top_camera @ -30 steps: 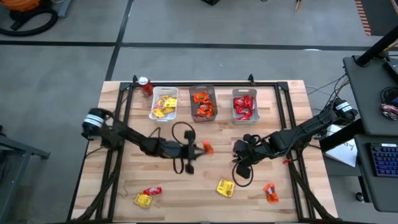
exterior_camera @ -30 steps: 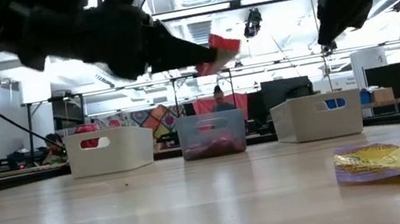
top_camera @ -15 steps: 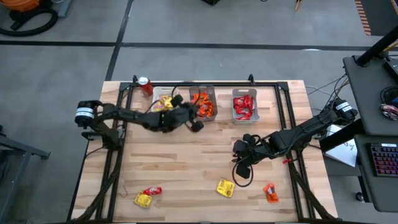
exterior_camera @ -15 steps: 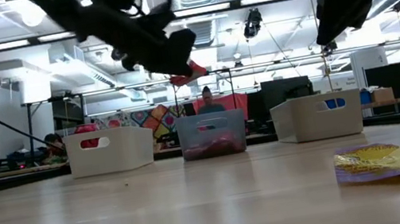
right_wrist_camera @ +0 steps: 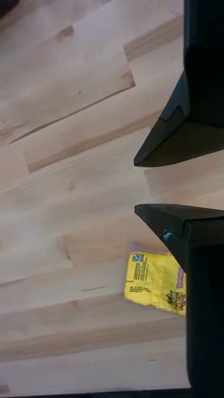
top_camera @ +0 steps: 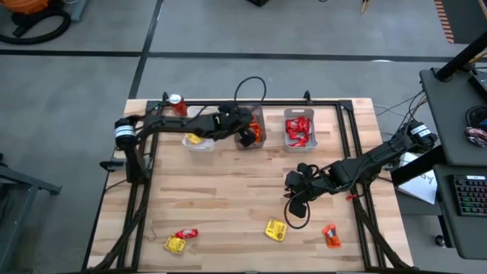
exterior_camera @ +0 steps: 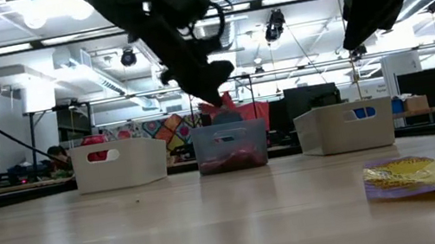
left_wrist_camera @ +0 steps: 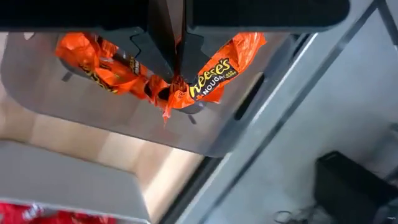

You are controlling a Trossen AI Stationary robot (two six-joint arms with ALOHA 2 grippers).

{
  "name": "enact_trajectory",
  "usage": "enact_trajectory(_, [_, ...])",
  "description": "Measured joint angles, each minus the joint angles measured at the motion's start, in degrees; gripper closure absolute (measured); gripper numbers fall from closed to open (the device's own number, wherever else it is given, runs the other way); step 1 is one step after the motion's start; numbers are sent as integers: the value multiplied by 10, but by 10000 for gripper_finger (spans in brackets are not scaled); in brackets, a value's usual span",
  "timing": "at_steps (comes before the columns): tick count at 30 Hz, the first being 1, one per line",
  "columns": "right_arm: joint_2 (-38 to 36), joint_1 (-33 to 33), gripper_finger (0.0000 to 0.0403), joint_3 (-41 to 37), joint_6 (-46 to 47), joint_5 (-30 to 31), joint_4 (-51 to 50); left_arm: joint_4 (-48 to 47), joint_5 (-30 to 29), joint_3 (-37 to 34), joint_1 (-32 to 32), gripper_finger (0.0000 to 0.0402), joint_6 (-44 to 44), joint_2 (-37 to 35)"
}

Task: Sort candy
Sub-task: Put the orange chocolate into the black bin, then put the yellow candy into the white bin

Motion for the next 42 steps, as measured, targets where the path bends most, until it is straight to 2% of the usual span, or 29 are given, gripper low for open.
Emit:
enact_trajectory(3, [0,0,305,0,-1,0,0,-2,32,19,13,401,18,27])
enact_trajectory(12, [0,0,305,0,-2,0,1,-6,33,42,37,397,11,64])
enact_trajectory(26, [0,0,305,0,-8,0,3,-38,33,42,42,284,23,58])
enact_trajectory(35, [0,0,305,0,61,0,3,-71,35,9,-22,270,30,-22])
enact_trajectory(39, [0,0,305,0,104,-6,3,-55,35,-43,-67,271,31,-91])
enact_trajectory(42, [0,0,305,0,117,-34,3,-38,35,-98,-109,275,27,-149])
